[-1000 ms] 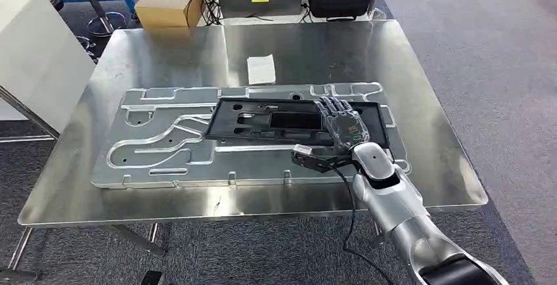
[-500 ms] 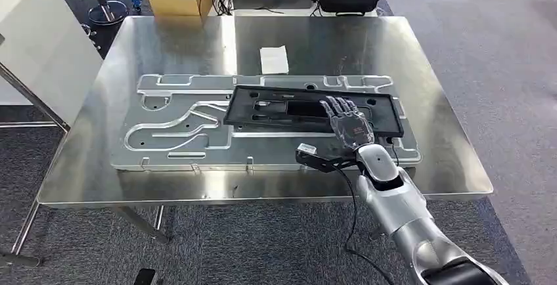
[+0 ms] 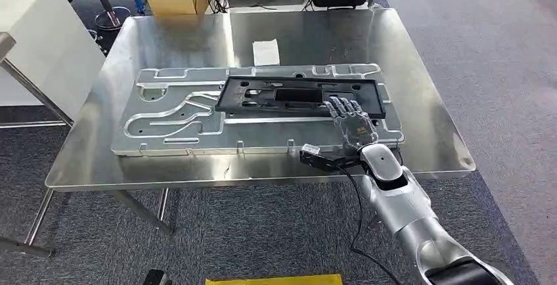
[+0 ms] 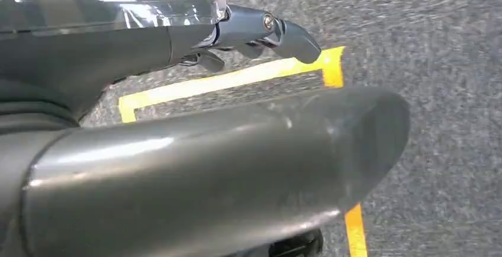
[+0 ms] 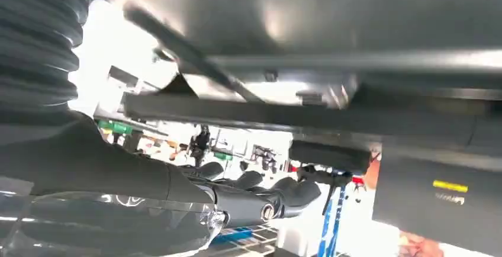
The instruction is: Take the parts from the cabinet and place them on the table.
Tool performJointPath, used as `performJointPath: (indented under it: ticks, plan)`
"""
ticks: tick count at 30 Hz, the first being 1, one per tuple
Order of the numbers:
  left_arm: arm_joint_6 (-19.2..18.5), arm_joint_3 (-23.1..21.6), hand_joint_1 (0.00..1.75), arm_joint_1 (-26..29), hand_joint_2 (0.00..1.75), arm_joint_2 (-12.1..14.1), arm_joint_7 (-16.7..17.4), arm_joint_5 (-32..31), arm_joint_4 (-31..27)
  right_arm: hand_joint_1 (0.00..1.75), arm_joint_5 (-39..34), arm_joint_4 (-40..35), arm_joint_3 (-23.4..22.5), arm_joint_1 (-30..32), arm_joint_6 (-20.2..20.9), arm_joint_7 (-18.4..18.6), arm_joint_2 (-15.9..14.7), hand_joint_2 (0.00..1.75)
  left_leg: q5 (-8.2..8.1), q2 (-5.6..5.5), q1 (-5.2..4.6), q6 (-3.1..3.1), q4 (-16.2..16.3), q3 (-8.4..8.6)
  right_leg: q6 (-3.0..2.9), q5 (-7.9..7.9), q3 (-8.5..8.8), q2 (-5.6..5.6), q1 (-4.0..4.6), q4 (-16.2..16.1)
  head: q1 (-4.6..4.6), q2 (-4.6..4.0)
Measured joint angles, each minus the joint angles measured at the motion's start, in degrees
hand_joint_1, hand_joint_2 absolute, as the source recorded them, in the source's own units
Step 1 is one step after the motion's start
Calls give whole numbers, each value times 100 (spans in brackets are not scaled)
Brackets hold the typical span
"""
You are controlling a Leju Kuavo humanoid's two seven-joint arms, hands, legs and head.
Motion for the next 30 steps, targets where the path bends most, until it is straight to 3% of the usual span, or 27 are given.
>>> performJointPath:
  ticks: [2,3,4,7,8,9,10,12,13,14,15,17,18,19,20,22,23,24,25,26,27,28,29,30]
  plan:
    - [0,0,0,0,0,0,0,0,0,0,0,4,0,4,2,0,0,175,33,0,2,-4,18,18,2,13,-24,0,-2,5,0,0]
    - [-7,0,0,0,0,0,0,2,0,0,0,11,0,33,4,0,0,175,337,1,19,-24,-147,271,29,87,-172,-1,-12,55,0,0]
    - [-26,0,0,-23,0,2,-4,11,0,0,2,9,-7,43,-15,4,-4,175,279,-3,4,3,-1626,1384,133,208,-460,7,-2,227,-7,2]
    - [-42,0,0,-16,0,0,-13,15,0,0,9,11,-11,72,-28,13,-17,175,309,-16,-41,155,-1652,1282,251,379,-472,-13,-23,183,-11,2]
    - [-42,0,0,4,0,-7,-13,17,2,0,13,11,-11,101,-35,20,-28,175,398,2,5,217,-1704,1251,295,420,-498,-3,1,170,4,2]
    - [-44,0,0,2,0,-17,-13,17,2,0,17,15,-13,129,-53,33,-42,175,478,37,17,271,-1725,1220,316,233,-549,27,-44,243,-5,0]
    - [-46,0,0,0,0,-24,-17,24,2,0,31,13,-15,156,-81,46,-46,175,542,43,18,327,-1726,1145,333,-104,-634,25,-42,468,20,2]
    - [-46,2,0,3,0,-24,-24,55,2,0,66,-13,-46,230,-158,105,-59,175,678,45,12,352,-1721,973,369,-769,-881,30,-48,1336,20,2]
    - [-46,2,0,12,0,-24,-31,63,2,0,96,-48,-55,294,-195,144,-68,175,748,44,10,351,-1716,872,384,-933,-977,33,-47,1790,24,0]
    - [-46,2,0,16,0,-24,-33,72,2,0,125,-92,-59,351,-203,160,-72,175,809,44,9,343,-1710,787,392,-898,-972,33,-48,2015,24,0]
    - [-46,2,0,23,0,-24,-35,72,2,0,133,-122,-61,400,-206,168,-74,175,872,44,9,329,-1700,697,391,-724,-850,33,-51,2000,26,2]
    - [-46,2,0,25,0,-26,-37,74,2,0,138,-179,-70,435,-210,177,-74,175,977,45,10,291,-1664,531,363,-365,-319,32,-53,1413,24,0]
    - [-46,2,0,24,0,-28,-39,74,2,0,138,-218,-81,432,-214,181,-74,175,1027,44,10,260,-1642,469,333,-380,131,36,-51,850,24,2]
    - [-46,2,0,26,0,-37,-42,74,2,0,138,-271,-94,424,-216,186,-74,175,1060,38,-25,227,-1625,421,298,-625,522,42,-16,319,28,0]
    - [-46,0,0,26,0,-39,-46,72,2,0,138,-315,-96,427,-232,186,-74,175,1112,47,-23,194,-1630,414,274,-675,581,45,-9,139,4,2]
    - [-44,2,0,19,0,-42,-55,90,2,0,164,-326,-98,442,-234,221,-77,175,1246,49,-8,124,-1692,414,226,-592,506,47,21,142,31,2]
    - [-42,2,0,41,0,-44,-59,103,2,0,183,-348,-112,491,-236,260,-76,175,1311,31,-33,79,-1727,397,172,-520,465,34,-9,111,33,0]
    - [-42,0,0,44,0,-44,-66,120,2,0,203,-378,-120,516,-258,282,-74,175,1205,25,4,60,-1676,356,128,-437,416,0,-41,89,22,0]
    - [-39,2,0,63,0,-44,-68,140,2,0,219,-440,-138,576,-297,326,-74,175,851,25,-2,43,-1475,247,58,-363,330,-5,-38,89,4,2]
    - [-37,0,0,78,0,-44,-74,153,2,0,221,-518,-179,656,-363,370,-77,175,450,25,4,24,-1102,155,29,-298,253,-11,-34,90,-37,0]
    - [-33,0,0,86,0,-46,-83,179,2,0,214,-605,-227,746,-458,411,-77,175,128,27,7,8,-685,74,18,-239,177,-21,-25,92,-24,0]
    - [-28,2,0,88,0,-48,-90,197,2,0,175,-682,-258,853,-549,424,-74,175,-79,27,7,-8,-279,13,14,-175,95,-23,-11,98,-31,0]
    - [-13,2,0,88,0,-52,-105,223,2,0,76,-809,-317,1016,-676,424,-68,175,-106,27,7,-13,35,5,17,-111,7,-25,1,108,-35,0]
    - [9,7,0,97,0,-52,-122,262,2,0,-66,-980,-400,1249,-833,409,-48,175,35,27,6,-8,111,103,24,-57,-79,-38,15,117,-37,0]
